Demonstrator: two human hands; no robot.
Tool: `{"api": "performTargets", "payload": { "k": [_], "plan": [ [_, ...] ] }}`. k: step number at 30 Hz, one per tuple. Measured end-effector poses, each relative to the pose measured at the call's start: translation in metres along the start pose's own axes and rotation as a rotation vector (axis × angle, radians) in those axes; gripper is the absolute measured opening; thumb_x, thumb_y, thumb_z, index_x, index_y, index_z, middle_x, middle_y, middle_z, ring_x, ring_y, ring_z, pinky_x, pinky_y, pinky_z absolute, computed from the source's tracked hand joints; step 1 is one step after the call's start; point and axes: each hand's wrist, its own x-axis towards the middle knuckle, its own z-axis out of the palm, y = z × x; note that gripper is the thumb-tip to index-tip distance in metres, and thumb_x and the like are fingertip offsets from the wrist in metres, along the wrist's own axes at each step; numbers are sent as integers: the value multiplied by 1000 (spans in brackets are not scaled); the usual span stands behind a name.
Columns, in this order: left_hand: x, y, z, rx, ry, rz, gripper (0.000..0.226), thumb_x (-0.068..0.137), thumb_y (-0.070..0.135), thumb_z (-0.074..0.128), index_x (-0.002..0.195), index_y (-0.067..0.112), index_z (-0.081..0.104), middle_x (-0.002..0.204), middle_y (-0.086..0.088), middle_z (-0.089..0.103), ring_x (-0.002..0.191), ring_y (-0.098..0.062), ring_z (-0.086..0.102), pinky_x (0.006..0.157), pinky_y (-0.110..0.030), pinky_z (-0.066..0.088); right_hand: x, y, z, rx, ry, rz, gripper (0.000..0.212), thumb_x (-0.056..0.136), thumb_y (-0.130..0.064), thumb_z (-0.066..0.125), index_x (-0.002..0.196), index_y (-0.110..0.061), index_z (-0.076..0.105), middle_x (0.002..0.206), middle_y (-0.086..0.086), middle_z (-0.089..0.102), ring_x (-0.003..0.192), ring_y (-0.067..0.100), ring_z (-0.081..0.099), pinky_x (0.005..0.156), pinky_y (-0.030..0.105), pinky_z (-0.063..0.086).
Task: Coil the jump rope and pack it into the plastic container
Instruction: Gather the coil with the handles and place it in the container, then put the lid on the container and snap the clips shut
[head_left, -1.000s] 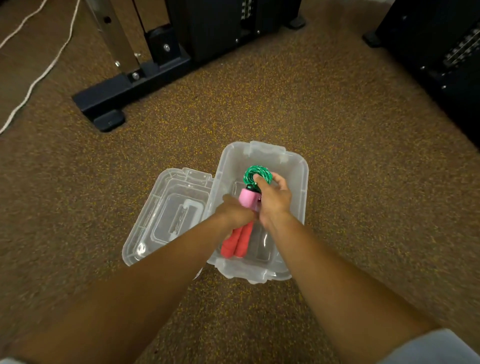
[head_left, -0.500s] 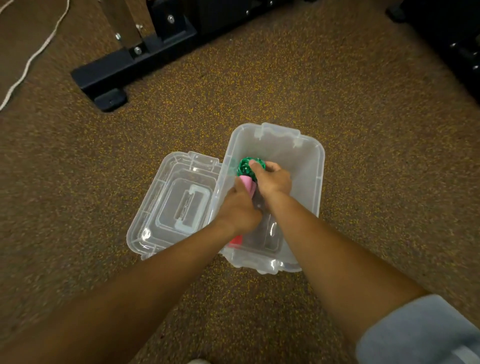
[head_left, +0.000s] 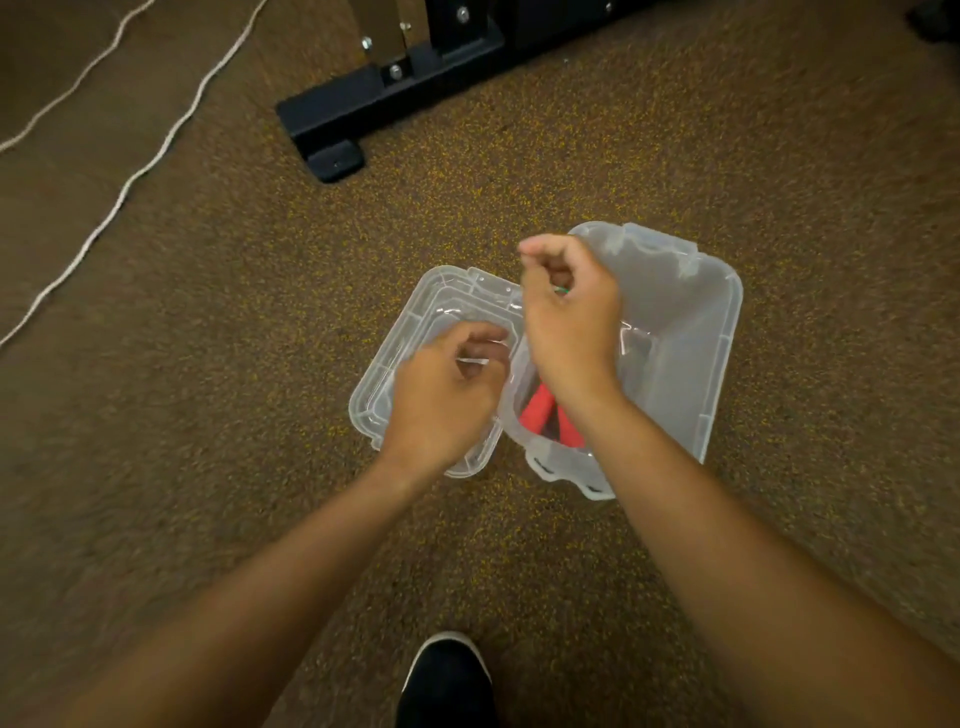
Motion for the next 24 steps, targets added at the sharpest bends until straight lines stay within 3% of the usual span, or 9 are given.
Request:
{"api": "performTargets", "payload": {
  "k": [3, 7, 11, 15, 19, 21, 23, 24],
  "plan": [
    [7, -34, -25, -9, 127, -92, 15, 86, 31, 61, 96, 36, 70, 91, 9, 78, 85, -12, 75, 79, -48, 63, -23, -11, 33, -15, -171, 76, 22, 91, -2, 60, 107, -13, 72, 98, -4, 71, 85, 4, 64, 79, 12, 49],
    [18, -70, -40, 109, 177, -155, 18, 90, 24, 62, 105, 29, 71, 97, 9, 77, 89, -12, 74, 89, -45, 59, -58, 4, 74, -65, -259, 275, 34, 94, -7, 58, 127, -11, 64, 130, 6, 68, 121, 21, 63, 106, 35, 49],
    [33, -96, -43, 245, 140, -169, 31, 94, 22, 66, 124, 17, 68, 121, -7, 71, 110, -24, 68, 98, -41, 53, -76, 29, 95, -198, -284, 477, 53, 99, -21, 53, 151, -14, 45, 158, 9, 44, 147, 26, 39, 120, 39, 33],
    [48, -117, -44, 488, 71, -231, 54, 94, 23, 65, 145, 14, 50, 141, -21, 50, 129, -39, 47, 110, -49, 40, -94, 55, 96, -443, -321, 481, 63, 100, -21, 52, 158, -11, 33, 167, 18, 25, 156, 34, 19, 127, 47, 17],
    [52, -129, -38, 648, -48, -263, 63, 96, 23, 66, 151, 13, 37, 145, -23, 44, 133, -42, 41, 111, -54, 40, -111, 74, 89, -703, -433, 399, 68, 99, -27, 55, 159, -16, 27, 172, 13, 9, 158, 34, 7, 126, 45, 9],
    [53, -132, -39, 582, -23, -291, 61, 96, 20, 67, 150, 15, 41, 140, -20, 49, 124, -34, 51, 104, -46, 50, -116, 79, 85, -732, -412, 360, 70, 97, -26, 58, 159, -16, 28, 172, 11, 7, 158, 33, 6, 125, 43, 7],
    [54, -131, -47, 438, 6, -345, 40, 99, 19, 63, 138, 15, 57, 126, -14, 66, 94, -20, 65, 74, -25, 55, -118, 81, 83, -709, -396, 339, 70, 96, -27, 59, 158, -15, 29, 172, 11, 8, 158, 33, 7, 125, 43, 7],
    [53, -127, -52, 370, 25, -344, 27, 100, 21, 61, 127, 18, 64, 114, -11, 72, 82, -18, 67, 63, -22, 52, -118, 81, 83, -682, -385, 340, 68, 97, -29, 59, 158, -16, 31, 172, 11, 8, 158, 33, 7, 125, 42, 7]
  ]
}}
